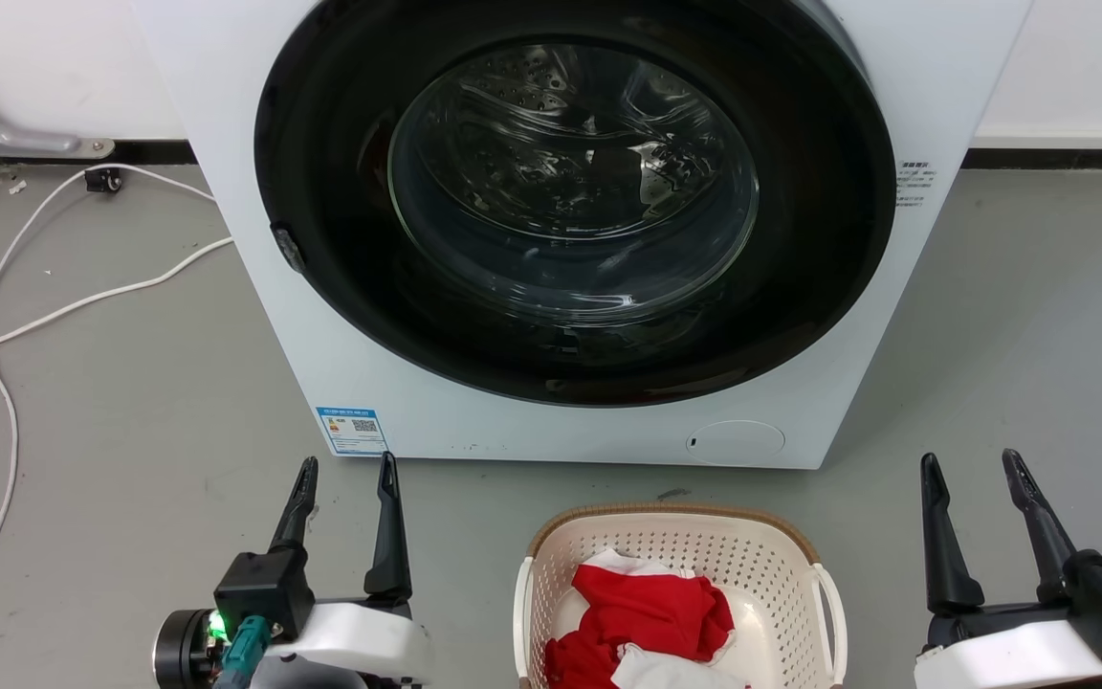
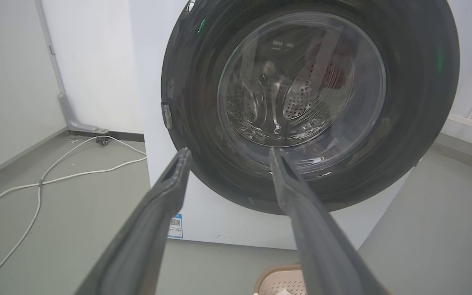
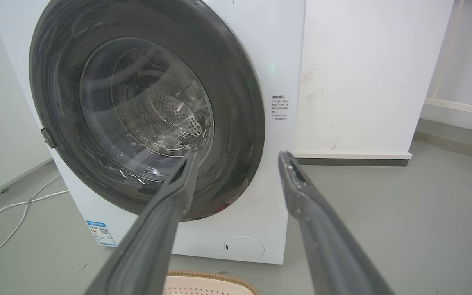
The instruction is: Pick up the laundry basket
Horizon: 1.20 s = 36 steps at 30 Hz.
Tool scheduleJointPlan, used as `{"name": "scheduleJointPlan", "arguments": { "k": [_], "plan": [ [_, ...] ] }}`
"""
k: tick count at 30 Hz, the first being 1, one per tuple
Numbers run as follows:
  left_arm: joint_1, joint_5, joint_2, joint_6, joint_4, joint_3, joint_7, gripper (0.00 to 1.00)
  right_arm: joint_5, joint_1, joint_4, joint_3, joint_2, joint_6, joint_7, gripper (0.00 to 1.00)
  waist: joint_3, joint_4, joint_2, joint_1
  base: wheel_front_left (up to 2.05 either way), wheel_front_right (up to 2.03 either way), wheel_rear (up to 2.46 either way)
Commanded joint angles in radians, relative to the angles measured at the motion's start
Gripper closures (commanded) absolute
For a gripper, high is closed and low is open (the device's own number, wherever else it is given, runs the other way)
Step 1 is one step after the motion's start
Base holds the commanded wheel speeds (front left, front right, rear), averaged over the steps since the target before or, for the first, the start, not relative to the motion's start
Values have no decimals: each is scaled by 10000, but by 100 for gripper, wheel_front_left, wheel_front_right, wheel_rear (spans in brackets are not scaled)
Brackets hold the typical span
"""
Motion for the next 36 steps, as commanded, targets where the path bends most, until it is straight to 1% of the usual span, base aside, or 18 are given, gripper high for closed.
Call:
{"name": "scheduleJointPlan", "arguments": {
  "k": [1, 18, 25, 36],
  "plan": [
    [76, 179, 6, 16, -70, -1, -76, 0, -77, 134, -95, 0, -17, -3, -70, 0, 0, -1, 0, 0, 0, 0, 0],
    [219, 1215, -6, 158, -107, -203, -402, 0, -370, 331, -99, 15, -12, -3, -390, 0, 31, -5, 0, 0, 0, 0, 0],
    [221, 1086, -7, 150, -30, -190, -400, 0, 6, 321, 45, -35, -12, -3, -375, 0, 29, -1, 0, 0, 0, 0, 0],
    [253, 1069, -7, 194, 31, -180, -401, 0, 26, 325, 95, -31, -12, -3, -373, 0, 33, -18, 0, 0, 0, 0, 0]
  ]
}}
